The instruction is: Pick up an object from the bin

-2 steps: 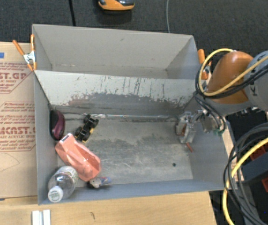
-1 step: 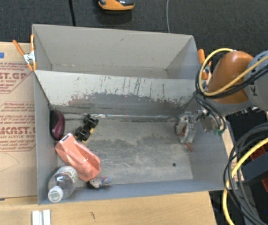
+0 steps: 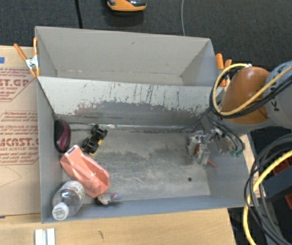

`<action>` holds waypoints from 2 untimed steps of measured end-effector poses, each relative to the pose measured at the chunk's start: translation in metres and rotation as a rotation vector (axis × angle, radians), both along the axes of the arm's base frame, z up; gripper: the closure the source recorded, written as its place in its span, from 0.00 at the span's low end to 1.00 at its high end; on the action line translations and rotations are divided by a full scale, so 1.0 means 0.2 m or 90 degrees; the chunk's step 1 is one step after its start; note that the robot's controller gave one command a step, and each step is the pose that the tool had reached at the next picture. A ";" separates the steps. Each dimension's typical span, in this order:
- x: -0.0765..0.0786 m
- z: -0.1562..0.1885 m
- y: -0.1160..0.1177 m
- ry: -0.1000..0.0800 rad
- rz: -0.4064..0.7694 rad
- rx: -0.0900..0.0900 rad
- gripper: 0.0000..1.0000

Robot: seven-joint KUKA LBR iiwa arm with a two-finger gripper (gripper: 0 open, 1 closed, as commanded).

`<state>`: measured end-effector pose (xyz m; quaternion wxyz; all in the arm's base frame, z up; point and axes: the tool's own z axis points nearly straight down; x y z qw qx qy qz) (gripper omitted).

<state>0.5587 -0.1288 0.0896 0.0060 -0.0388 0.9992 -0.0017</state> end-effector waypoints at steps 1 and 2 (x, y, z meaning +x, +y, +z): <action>0.00 0.07 -0.02 0.012 0.007 0.004 1.00; -0.03 0.21 -0.06 0.004 -0.002 0.001 1.00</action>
Offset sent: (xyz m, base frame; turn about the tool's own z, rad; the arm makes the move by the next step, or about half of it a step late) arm -0.0193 -0.0164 0.0438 -0.0094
